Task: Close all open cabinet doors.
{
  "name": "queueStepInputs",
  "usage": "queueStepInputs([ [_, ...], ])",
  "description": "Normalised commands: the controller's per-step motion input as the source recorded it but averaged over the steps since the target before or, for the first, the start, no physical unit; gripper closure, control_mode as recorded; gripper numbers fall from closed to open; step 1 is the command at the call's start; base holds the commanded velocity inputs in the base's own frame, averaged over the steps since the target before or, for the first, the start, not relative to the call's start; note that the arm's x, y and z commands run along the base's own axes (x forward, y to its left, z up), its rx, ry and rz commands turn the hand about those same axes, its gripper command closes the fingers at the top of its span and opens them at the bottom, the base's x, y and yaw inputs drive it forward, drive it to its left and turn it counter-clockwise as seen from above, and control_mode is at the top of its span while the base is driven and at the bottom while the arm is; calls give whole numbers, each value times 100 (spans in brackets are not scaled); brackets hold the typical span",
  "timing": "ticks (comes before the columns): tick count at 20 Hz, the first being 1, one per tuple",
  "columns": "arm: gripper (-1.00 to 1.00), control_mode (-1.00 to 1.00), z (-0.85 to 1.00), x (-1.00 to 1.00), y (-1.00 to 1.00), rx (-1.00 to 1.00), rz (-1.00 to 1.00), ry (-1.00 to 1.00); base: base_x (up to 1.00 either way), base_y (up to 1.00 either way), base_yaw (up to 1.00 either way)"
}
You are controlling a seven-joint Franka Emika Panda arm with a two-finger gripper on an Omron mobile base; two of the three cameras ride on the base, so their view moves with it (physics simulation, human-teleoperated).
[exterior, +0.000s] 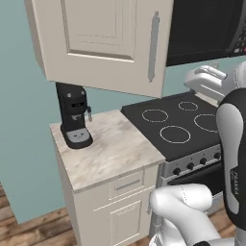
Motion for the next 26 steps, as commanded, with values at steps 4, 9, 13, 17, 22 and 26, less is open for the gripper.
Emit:
queueStepInputs([
  [4,-100,100,0,0,0,0,0,0,-23,4,0],
  [9,-100,100,0,0,0,0,0,0,-30,22,0],
  [13,-100,100,0,0,0,0,0,0,-13,53,0],
  [17,-100,100,0,0,0,0,0,0,9,43,0],
  [22,-100,100,0,0,0,0,0,0,10,12,0],
  [26,-100,100,0,0,0,0,0,0,0,0,0],
])
